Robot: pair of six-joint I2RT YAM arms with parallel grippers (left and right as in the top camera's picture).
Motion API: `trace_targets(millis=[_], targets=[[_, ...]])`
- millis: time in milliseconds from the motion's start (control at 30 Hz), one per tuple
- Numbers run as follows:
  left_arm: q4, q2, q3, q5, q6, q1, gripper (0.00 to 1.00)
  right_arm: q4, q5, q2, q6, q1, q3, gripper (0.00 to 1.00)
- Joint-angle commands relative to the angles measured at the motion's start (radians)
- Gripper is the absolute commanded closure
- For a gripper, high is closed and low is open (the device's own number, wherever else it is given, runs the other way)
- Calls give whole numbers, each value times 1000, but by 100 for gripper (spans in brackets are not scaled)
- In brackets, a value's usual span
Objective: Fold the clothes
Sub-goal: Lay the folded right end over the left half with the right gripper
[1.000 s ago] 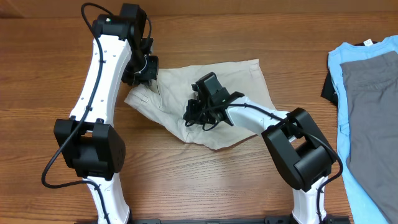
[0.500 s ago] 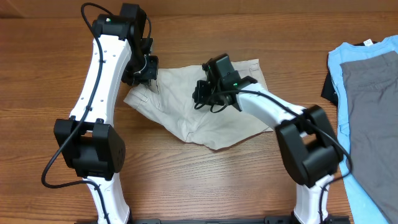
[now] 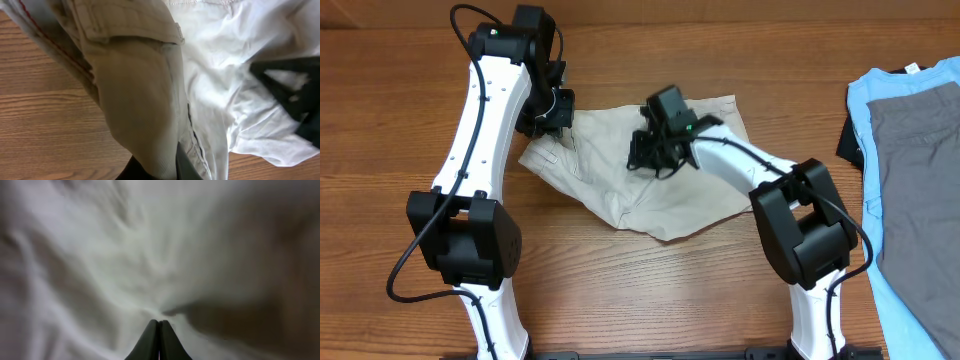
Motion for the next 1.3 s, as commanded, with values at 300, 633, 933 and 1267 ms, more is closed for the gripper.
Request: trace_targets(millis=[300, 633, 933, 1267], targets=[[2, -31, 24, 5, 19, -14, 96, 57, 59, 6, -24, -21, 111, 96], [3, -31, 24, 5, 19, -21, 96, 170, 59, 157, -21, 26, 111, 96], [11, -31, 24, -76, 14, -26, 96, 130, 60, 100, -93, 26, 163, 96], [62, -31, 24, -77, 3, -26, 96, -335, 59, -170, -69, -60, 220, 96]])
